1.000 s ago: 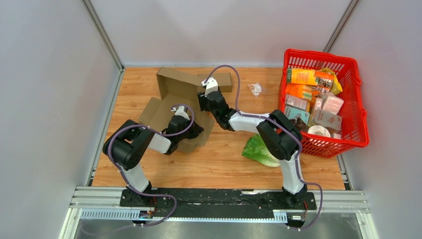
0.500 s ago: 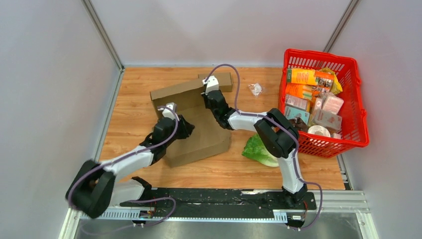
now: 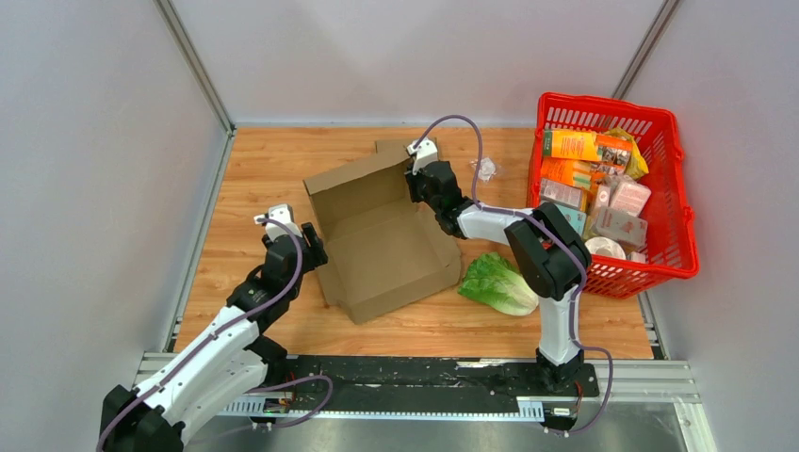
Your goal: Fold the paper box
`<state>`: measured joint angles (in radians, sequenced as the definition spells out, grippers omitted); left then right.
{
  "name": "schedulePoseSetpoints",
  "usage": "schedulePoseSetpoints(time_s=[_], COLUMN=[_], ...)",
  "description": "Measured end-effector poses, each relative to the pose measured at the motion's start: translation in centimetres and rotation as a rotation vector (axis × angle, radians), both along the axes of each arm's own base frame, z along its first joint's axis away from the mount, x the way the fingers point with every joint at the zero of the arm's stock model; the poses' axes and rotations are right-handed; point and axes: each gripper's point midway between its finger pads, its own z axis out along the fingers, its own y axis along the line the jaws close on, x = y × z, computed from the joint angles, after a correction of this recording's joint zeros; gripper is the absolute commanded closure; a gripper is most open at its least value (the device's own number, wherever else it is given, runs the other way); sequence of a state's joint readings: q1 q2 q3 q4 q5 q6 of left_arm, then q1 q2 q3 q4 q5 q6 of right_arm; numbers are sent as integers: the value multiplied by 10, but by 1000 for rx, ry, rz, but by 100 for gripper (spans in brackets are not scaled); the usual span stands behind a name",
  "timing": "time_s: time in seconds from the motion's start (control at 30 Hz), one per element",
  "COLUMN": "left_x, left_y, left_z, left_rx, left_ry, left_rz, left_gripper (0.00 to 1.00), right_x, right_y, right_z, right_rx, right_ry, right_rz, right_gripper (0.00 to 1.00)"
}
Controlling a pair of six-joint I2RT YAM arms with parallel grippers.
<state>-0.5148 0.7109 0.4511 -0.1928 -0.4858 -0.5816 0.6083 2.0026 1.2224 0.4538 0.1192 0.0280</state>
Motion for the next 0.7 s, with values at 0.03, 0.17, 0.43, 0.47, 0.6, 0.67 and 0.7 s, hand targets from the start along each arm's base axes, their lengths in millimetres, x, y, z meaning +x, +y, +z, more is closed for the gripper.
schedulePoseSetpoints(time_s=[0.03,0.17,0.43,0.47,0.6,0.67,0.7], left_x=[-1,6,53,58,71,74,76], left_y=[4,12,1,2,5,5,6], left_z=[-6,-21,-14,-14,-18,-18,-17], left_rx=[23,125,239,257,315,328,333], left_ry=[21,100,121,121,121,115,108], left_rz=[14,57,76,88,113,118,123], left_gripper=[30,32,58,63,87,96,99], right_x=[-2,-6,-8,-9,-10,-11,-11], right_y=[1,4,5,6,7,7,7], right_z=[0,0,-1,-1,-1,-3,-3], right_rx=[-1,1,6,7,14,20,24], right_ry=[2,5,8,9,12,22,28], right_rz=[8,33,46,48,50,48,44], right_gripper=[100,98,89,88,78,77,76])
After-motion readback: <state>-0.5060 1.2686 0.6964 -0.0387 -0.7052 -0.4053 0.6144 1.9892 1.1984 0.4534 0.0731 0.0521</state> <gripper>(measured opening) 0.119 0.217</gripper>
